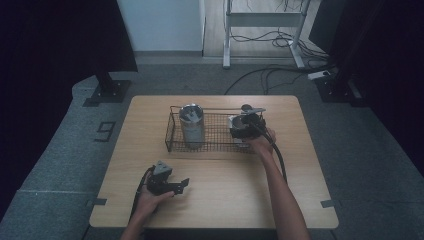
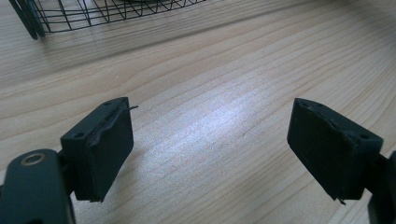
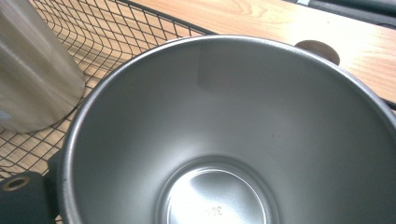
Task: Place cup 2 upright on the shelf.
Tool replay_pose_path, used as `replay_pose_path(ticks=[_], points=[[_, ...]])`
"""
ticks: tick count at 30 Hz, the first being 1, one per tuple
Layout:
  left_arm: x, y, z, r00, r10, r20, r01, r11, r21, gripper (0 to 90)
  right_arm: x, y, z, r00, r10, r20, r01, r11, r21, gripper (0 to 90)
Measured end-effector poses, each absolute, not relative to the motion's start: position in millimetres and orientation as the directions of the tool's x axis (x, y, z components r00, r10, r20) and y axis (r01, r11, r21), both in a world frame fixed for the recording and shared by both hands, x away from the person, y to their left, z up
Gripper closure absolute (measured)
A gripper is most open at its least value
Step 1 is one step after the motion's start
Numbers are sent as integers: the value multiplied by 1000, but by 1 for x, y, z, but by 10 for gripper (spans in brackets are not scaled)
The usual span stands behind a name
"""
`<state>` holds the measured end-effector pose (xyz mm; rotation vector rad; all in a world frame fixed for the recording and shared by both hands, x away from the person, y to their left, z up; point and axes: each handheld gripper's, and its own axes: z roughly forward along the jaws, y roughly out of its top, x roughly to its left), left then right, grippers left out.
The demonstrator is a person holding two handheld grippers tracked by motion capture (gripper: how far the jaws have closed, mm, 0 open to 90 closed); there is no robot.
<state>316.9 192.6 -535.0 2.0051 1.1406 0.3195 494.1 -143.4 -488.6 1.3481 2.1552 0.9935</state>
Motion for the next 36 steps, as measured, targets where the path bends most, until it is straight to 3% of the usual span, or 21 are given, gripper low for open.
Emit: replay_pose_path(ticks=[22,36], points=[[316,192,-535,567,809,-153,609,-287,739,147,501,-143,-490,-457,889,37,658,310,687,64],[317,192,-535,567,809,-155,611,-288,737,147,497,-143,-490,-475,880,-15,662,369,652,57]])
